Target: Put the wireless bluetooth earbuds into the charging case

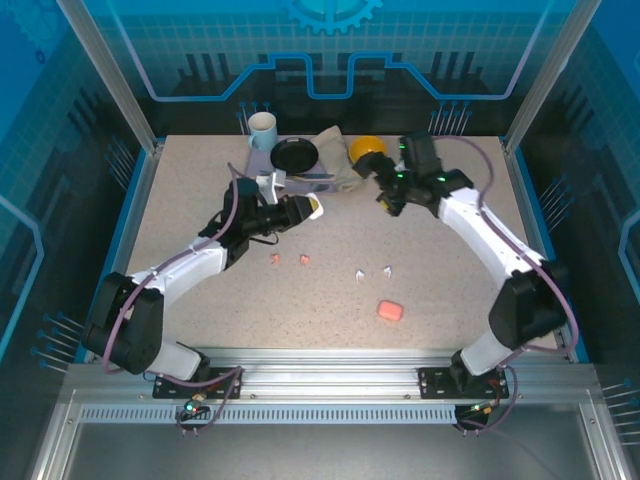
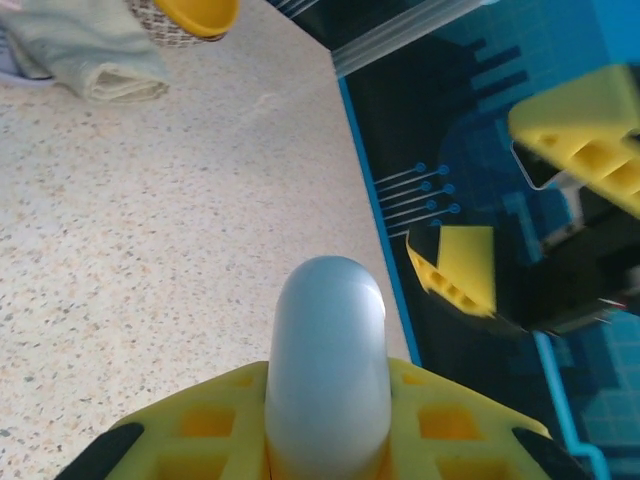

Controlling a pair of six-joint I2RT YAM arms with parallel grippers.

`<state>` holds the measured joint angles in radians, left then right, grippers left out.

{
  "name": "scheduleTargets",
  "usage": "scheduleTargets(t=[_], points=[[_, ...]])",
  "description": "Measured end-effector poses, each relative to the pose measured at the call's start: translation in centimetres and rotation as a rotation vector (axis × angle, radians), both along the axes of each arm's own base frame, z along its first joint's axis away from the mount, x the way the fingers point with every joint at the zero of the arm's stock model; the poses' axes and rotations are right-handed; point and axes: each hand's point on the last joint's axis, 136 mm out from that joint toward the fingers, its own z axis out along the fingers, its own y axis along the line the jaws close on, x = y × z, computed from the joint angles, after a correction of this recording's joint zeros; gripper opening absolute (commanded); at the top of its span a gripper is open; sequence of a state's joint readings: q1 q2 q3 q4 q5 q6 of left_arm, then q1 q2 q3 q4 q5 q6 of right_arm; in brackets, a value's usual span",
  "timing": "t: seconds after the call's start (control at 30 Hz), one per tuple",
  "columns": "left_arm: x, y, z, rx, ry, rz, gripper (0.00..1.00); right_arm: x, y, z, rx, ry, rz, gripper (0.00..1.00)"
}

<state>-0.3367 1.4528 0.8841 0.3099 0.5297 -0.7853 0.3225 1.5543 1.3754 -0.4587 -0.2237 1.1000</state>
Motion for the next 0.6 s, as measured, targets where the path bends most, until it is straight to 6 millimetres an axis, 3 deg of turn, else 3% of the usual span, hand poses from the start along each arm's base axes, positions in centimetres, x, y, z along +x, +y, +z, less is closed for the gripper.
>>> scheduleTargets(t=[0.07, 0.13, 0.4, 0.6], points=[[0.3, 0.3, 1.2, -0.018, -0.007, -0.049, 0.00, -0.4, -1.3, 0.0, -0.025, -0.085, 0.082, 0.94], [0.6, 0.1, 2.3, -0.027, -0.013, -0.112, 0.00, -1.3, -1.2, 0.1, -0.045, -0.151, 0.183, 0.92], [-0.6, -2.1, 5.3, -0.038, -0.016, -0.356, 0.00, -4.2, 3.4, 3.9, 0.016, -0.434, 0.558, 0.87], [-1.3, -2.6, 5.6, -0.042, 0.000, -0.416, 0.00, -5.3, 5.5, 4.7, 0.061, -0.505, 0.678, 0.85]])
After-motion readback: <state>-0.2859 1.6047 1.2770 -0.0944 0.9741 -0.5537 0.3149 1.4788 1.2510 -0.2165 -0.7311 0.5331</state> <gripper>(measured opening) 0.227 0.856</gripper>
